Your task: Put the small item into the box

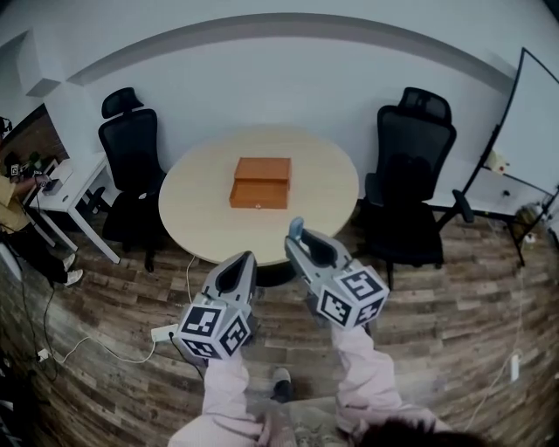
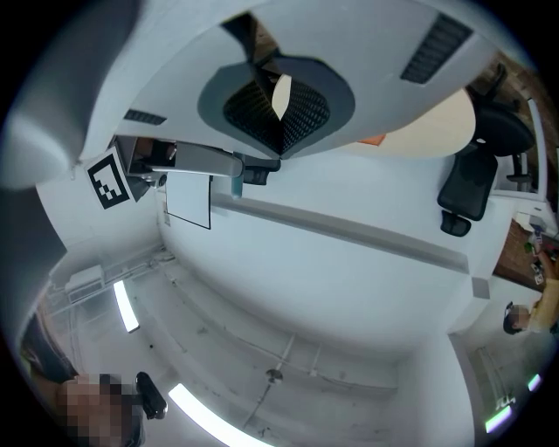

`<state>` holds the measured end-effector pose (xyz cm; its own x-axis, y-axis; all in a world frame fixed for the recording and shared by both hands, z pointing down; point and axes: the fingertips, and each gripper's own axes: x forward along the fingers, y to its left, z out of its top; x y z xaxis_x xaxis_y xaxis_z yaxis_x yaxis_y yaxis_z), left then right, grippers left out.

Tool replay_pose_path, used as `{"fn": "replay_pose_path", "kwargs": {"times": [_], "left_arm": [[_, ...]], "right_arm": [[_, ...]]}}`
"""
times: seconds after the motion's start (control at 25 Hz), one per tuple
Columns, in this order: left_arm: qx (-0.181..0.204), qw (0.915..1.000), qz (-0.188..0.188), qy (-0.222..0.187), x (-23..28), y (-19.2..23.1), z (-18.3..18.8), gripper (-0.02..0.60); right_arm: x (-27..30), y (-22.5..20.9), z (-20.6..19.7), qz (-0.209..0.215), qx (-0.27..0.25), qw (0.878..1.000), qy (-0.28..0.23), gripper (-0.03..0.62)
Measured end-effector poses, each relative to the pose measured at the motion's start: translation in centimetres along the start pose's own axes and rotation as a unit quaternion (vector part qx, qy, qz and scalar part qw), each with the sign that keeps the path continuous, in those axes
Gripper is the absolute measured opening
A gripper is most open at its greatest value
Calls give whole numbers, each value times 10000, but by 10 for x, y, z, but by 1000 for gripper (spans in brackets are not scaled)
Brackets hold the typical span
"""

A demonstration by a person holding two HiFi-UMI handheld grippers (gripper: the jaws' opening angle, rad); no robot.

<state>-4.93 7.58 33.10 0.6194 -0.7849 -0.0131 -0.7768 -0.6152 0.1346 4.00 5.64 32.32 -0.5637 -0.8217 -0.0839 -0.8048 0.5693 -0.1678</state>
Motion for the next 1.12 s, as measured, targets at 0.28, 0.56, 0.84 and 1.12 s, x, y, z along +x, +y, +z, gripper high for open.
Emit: {"fn": "replay_pose_path", "kwargs": {"times": [0.28,0.56,0.84,1.12], "left_arm": [[18,9997,-213,85,28,28,0,14],[-50,9994,-281,199,46,55,-12,14],[-98,9984,-416,376,72,65,-25,14],[-230,9984,-268,446,98,92,-33,14]], "right_arm": [[33,-14,-6,-167,25,9998,51,138],[57,-28,-20,-269,161,9995,57,138],[75,-46,-28,-327,232,9991,137,138],[110,-70,-31,-241,263,9991,231,138]]}}
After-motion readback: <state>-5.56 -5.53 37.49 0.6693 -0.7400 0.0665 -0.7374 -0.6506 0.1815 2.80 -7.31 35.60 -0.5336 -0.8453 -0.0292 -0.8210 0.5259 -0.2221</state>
